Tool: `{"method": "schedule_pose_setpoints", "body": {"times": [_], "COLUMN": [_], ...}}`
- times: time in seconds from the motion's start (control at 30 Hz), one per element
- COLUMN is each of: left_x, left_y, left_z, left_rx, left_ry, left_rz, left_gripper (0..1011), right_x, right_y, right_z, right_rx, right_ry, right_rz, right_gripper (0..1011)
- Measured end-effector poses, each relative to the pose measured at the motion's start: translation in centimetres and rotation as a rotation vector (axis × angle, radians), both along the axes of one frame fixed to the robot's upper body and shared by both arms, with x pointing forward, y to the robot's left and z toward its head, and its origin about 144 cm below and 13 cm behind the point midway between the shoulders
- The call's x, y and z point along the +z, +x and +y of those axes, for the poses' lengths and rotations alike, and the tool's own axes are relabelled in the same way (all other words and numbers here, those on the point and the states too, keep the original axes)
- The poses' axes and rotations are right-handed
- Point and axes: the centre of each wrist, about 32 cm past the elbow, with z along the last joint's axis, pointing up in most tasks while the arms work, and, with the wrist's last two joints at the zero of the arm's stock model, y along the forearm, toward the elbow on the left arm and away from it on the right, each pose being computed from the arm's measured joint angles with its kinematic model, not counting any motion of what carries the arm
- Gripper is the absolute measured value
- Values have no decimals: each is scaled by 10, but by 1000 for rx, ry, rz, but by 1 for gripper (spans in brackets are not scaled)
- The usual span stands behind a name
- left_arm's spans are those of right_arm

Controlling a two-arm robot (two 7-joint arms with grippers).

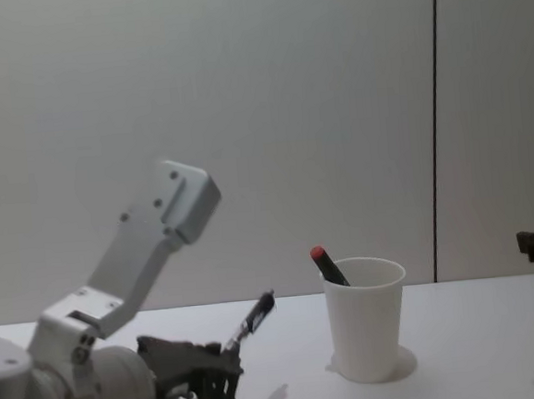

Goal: Place the pen into the pen holder.

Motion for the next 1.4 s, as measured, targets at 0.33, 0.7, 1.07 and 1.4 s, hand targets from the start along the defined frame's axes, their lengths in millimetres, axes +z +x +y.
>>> {"method": "schedule_pose_setpoints", "body": {"times": [0.33,0.7,1.07,1.4], "left_x": [3,3,1,0], "left_y": [-7,-6,5,15], "left_z": [12,19,17,12], "left_rx": [-35,-149,-285,-393], "left_ry": [-32,-110,-184,-211], "left_rz": [-134,-273,-360,-389], "left_gripper": [135,135,135,135], "right_x": [0,0,0,0], "right_y": [0,0,0,0], "right_z": [0,0,0,0], "right_rx": [0,0,0,0], "right_ry": [0,0,0,0], "right_rz": [0,0,0,0], "right_gripper": [1002,1002,1001,1002]}}
